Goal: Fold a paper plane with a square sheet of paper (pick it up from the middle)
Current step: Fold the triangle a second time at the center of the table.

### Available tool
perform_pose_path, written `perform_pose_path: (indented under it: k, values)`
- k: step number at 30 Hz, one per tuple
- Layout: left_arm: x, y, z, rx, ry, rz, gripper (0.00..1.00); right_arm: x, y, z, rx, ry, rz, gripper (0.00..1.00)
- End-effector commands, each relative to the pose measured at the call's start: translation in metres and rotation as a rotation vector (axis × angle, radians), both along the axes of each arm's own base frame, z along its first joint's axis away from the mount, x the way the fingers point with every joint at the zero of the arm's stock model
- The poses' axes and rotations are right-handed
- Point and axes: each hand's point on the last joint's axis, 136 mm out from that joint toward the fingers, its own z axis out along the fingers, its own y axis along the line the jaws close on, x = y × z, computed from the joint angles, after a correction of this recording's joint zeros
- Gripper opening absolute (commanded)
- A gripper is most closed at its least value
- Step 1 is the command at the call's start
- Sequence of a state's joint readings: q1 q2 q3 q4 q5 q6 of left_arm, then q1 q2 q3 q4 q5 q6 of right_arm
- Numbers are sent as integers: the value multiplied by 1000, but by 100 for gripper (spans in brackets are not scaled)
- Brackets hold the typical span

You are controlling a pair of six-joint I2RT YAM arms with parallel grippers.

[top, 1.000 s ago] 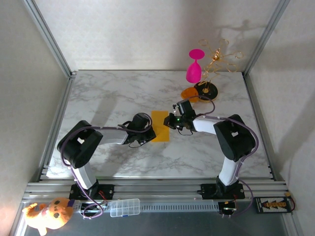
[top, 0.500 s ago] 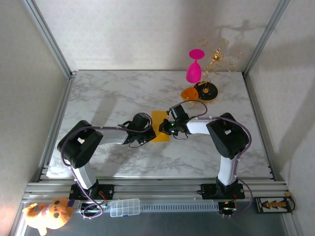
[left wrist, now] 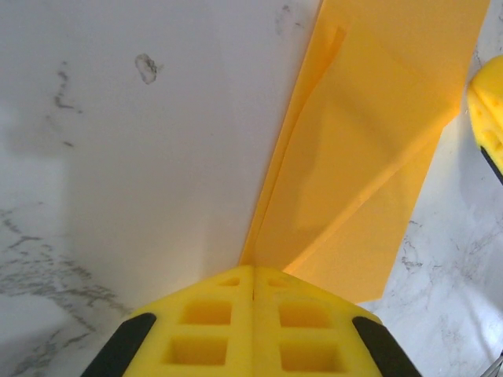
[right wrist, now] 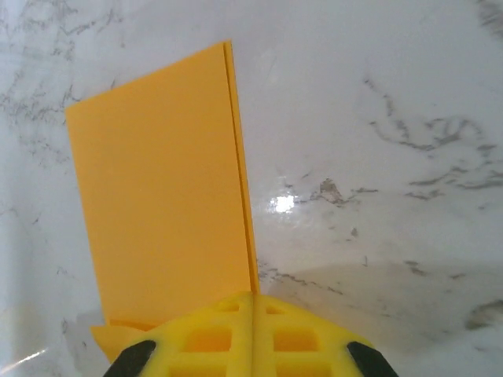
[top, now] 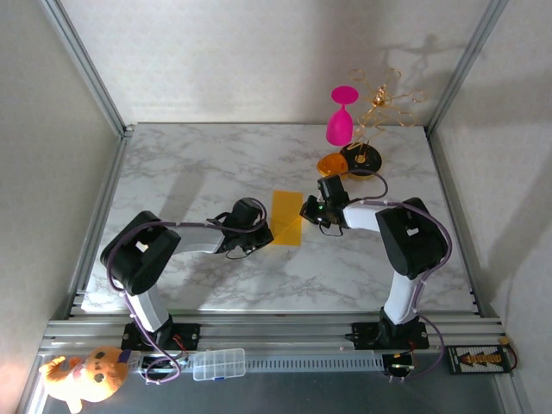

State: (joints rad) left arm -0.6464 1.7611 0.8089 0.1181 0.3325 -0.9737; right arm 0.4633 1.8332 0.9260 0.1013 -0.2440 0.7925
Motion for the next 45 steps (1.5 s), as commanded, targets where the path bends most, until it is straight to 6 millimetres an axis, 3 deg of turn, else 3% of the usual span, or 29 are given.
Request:
perform_pose_path:
  k: [1,4,11,17,23,30,33,39,45]
  values:
    - [-16,16,-22,85,89,3,0,-6,9,21,-4,-77,26,3]
    - [-16,15,-22,90,90,-2,0,-16,25,23,35,-72,88,3]
    - [-17,15,-18,83,85,-7,0,-31,43,-1,80,16,165,3]
    - [-18,13,-4,77,62,-36,0,-43,41,-20,39,82,189,3]
    - [-36,32,-7,156,91,-70,0,-54,33,-38,-18,137,191,3]
    - [-15,14,51,46,-52,-64,0,-64,44,-36,2,138,234,3]
    - [-5,3,63,-11,-93,-61,2,-67,50,-34,11,133,257,3]
    - [5,-13,41,-11,-59,-84,2,-71,53,-35,15,136,269,3]
    - [4,-20,18,15,-11,-122,1,-72,52,-37,7,144,271,3]
